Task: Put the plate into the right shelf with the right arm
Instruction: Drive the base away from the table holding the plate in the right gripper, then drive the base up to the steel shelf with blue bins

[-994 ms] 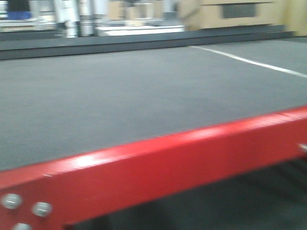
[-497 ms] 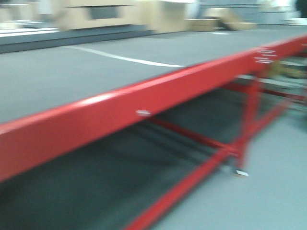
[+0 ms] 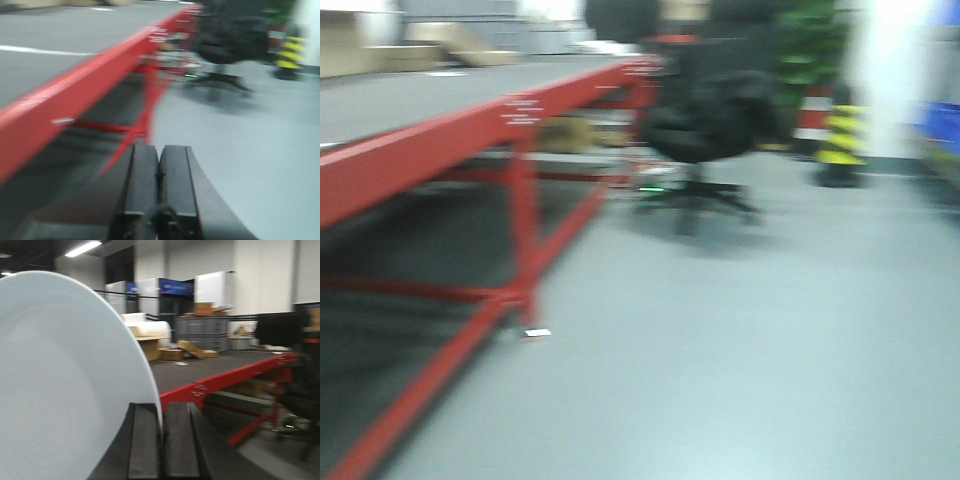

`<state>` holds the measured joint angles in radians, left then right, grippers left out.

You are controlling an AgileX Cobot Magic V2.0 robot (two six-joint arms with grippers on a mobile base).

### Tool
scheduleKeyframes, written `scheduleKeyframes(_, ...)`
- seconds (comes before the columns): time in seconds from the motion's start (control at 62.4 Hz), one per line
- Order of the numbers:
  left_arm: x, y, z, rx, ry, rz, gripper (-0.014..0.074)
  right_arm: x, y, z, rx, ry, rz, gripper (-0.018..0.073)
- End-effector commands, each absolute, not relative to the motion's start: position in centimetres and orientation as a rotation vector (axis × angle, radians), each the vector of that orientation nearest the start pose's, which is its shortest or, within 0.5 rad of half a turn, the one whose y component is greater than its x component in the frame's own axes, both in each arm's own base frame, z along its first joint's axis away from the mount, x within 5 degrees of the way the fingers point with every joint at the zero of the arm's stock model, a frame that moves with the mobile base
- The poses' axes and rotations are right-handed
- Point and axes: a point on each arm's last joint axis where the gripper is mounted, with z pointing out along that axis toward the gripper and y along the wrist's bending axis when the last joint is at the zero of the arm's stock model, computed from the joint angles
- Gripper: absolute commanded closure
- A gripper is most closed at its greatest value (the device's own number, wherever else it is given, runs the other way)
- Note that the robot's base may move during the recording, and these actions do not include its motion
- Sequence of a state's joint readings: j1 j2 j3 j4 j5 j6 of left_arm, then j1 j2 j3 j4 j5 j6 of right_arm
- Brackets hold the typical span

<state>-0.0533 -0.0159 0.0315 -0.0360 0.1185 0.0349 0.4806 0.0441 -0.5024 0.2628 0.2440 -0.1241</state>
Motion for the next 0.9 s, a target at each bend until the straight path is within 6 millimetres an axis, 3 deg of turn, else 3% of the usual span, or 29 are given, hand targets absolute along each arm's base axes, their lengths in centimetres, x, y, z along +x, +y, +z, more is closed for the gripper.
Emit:
scheduleKeyframes(0.0, 5.63, -0.31, 19.75, 0.033, 1.535, -0.051, 0.0643, 0.31, 0.54, 36.61, -0.237, 1.149, 0.56, 0.0503)
scheduleKeyframes(0.882, 5.63, -0.31, 19.75, 0.033, 1.535, -0.05, 0.0643, 0.36, 0.56, 36.56, -0.218, 1.158, 0.528, 0.0503)
